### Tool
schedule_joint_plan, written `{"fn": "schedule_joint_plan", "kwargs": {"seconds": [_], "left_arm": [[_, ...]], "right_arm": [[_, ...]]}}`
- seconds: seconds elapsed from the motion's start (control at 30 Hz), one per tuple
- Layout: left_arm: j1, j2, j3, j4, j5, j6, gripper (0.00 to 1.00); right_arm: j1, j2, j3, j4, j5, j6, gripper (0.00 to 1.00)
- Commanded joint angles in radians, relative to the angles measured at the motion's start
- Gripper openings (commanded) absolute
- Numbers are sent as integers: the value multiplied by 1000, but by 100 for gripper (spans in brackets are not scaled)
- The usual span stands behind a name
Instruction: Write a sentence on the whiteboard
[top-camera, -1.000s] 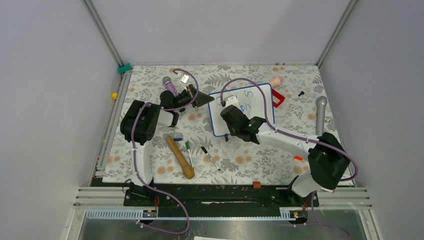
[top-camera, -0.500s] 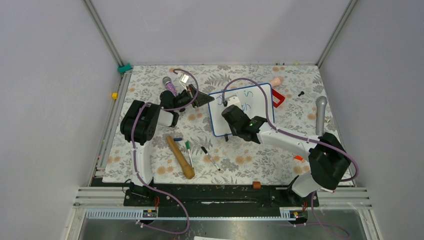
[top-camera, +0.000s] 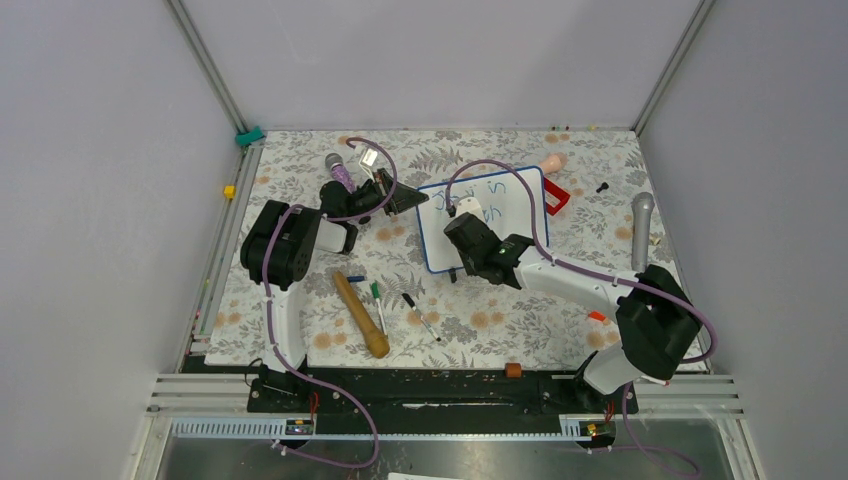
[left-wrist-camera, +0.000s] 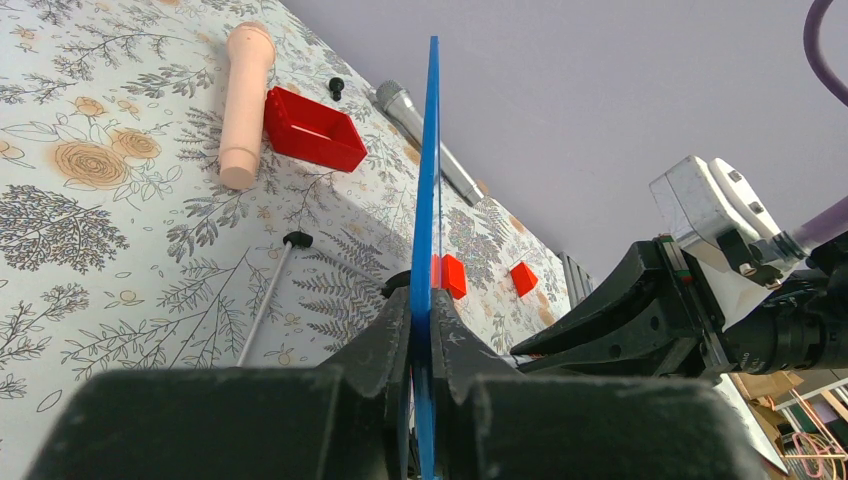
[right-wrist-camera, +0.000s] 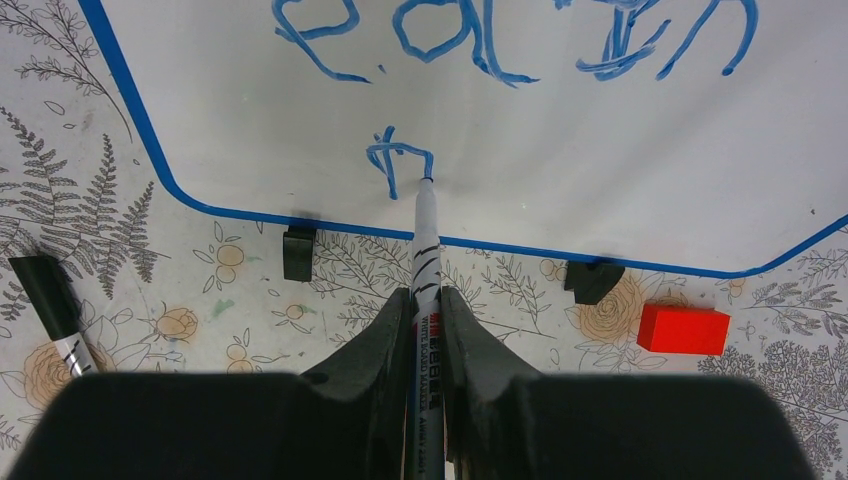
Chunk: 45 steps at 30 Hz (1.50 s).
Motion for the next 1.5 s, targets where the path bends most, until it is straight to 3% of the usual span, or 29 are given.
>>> {"fn": "schedule_joint_plan", "kwargs": {"seconds": [0.0,0.97,1.47], "left_arm": [[-13,-14,-14,43,38,90,0],[-13,-15,-14,43,38,92,0],[-14,-16,-14,43,38,92,0]], "right_arm": [[-22,9,11,-4,18,4,0],[-44,60,143,-33,31,-28,0],[-70,31,104,-43,43,-12,0]]}}
